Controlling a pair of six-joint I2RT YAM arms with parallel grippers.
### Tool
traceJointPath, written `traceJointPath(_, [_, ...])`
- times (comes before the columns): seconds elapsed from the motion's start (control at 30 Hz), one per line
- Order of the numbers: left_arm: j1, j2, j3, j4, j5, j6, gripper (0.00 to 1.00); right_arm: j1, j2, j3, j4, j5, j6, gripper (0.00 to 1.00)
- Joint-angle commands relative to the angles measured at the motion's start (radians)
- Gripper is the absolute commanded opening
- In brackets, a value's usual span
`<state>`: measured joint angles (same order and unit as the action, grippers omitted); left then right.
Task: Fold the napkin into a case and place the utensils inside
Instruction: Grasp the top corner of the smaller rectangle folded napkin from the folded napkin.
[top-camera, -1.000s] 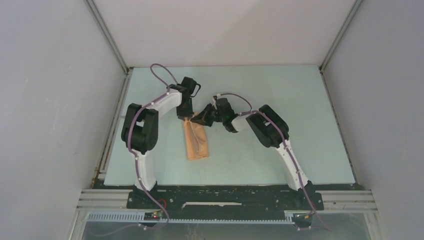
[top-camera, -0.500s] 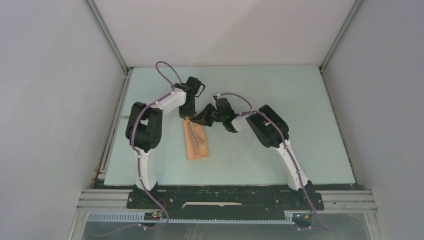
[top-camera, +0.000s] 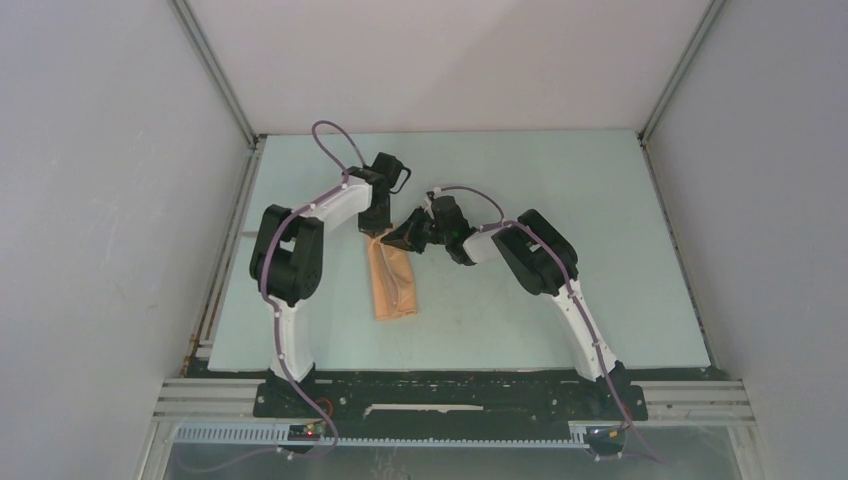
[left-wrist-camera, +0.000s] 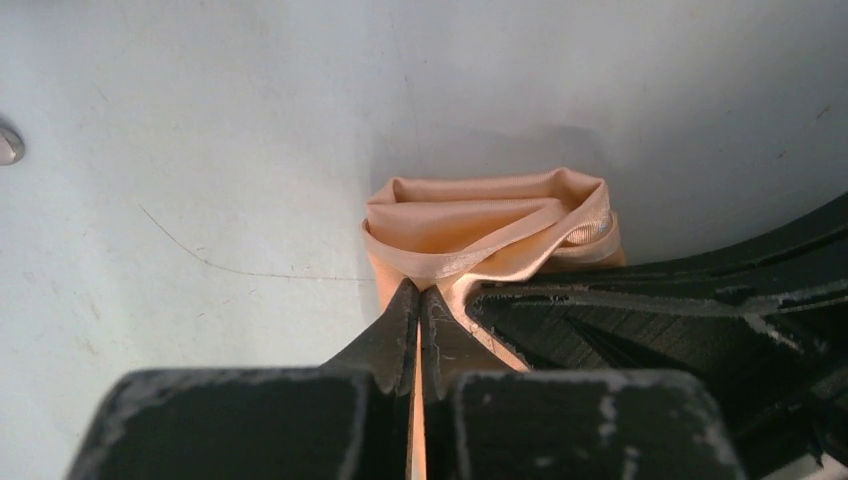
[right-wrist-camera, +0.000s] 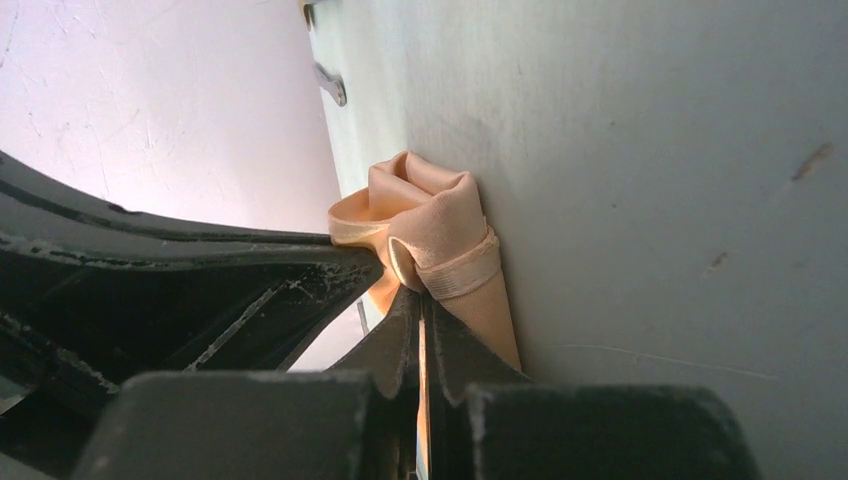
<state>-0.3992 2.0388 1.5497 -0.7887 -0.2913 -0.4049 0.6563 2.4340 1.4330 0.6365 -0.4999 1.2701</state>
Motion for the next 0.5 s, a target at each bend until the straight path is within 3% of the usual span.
traceJointPath(0.0, [0.003, -0.107, -0.030, 0.034, 0.013, 0.030, 0.00, 0.008, -0.016, 0.019, 0.007, -0.005, -0.014, 0.00])
traceJointPath(0.47, [0.054, -0.128, -0.058, 0.033, 0.169, 0.096, 0.00, 0.000, 0.005, 0.046, 0.047, -0.060, -0.031, 0.00])
